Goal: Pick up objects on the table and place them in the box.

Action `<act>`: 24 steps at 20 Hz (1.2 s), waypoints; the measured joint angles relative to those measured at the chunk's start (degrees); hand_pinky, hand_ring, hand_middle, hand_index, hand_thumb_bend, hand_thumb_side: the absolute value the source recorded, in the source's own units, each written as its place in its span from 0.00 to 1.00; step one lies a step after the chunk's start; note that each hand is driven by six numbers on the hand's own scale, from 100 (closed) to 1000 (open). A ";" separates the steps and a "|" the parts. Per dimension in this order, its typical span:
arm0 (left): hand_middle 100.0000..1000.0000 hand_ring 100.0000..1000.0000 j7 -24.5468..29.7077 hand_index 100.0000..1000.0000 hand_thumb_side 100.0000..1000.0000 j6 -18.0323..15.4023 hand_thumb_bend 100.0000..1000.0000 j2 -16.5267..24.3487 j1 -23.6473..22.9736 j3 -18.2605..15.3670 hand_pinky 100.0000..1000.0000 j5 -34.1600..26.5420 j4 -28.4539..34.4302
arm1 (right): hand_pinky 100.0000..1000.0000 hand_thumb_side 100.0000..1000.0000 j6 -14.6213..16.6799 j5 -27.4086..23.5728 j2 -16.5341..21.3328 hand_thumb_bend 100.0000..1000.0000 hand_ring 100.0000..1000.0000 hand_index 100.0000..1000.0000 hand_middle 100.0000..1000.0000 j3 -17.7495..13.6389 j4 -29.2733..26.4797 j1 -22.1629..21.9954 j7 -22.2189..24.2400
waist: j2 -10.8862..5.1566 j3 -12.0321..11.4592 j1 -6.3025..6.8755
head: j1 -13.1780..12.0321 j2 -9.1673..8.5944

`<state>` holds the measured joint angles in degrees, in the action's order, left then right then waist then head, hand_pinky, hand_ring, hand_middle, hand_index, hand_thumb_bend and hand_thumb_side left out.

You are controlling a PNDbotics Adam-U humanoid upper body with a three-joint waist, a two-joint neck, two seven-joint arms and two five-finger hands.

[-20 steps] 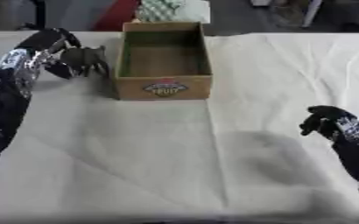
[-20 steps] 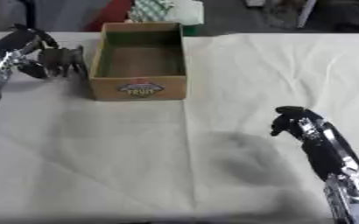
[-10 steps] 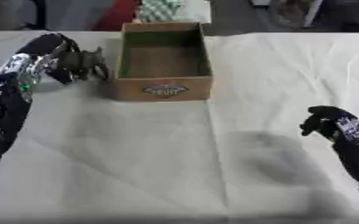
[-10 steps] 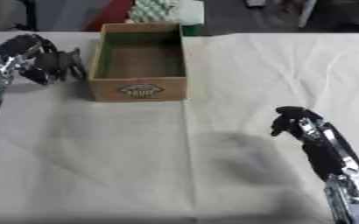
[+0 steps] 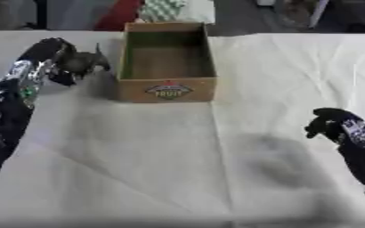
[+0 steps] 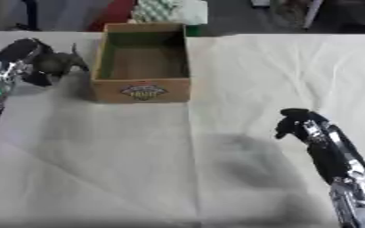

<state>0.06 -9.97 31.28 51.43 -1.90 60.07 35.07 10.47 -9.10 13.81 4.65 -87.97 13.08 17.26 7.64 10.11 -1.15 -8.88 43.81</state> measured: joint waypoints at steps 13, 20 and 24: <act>0.22 0.29 5.37 0.33 0.08 -2.75 0.00 1.43 3.42 1.89 0.57 -8.68 10.22 | 0.71 0.75 -0.12 0.00 0.00 0.00 0.47 0.72 0.50 0.00 0.01 -0.01 0.17 | -0.43 0.08 0.30 | -0.07 0.00; 0.23 0.30 9.56 0.34 0.07 -5.46 0.00 -2.98 4.53 4.71 0.57 -8.82 11.49 | 0.71 0.76 -0.09 0.00 -0.06 0.00 0.47 0.72 0.50 0.38 0.01 -0.01 0.54 | -0.39 1.04 0.10 | -0.71 0.00; 0.24 0.30 10.44 0.35 0.07 -6.38 0.00 -5.83 4.82 5.65 0.57 -7.64 11.41 | 0.71 0.76 -0.14 0.00 -0.44 0.00 0.47 0.72 0.50 0.68 0.02 0.01 0.70 | -0.15 1.70 -0.05 | -1.26 0.00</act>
<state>10.49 -16.35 25.44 56.25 3.75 52.43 46.48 10.32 -9.10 13.37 5.33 -87.95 13.09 17.96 7.49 11.81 -1.20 -10.15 43.81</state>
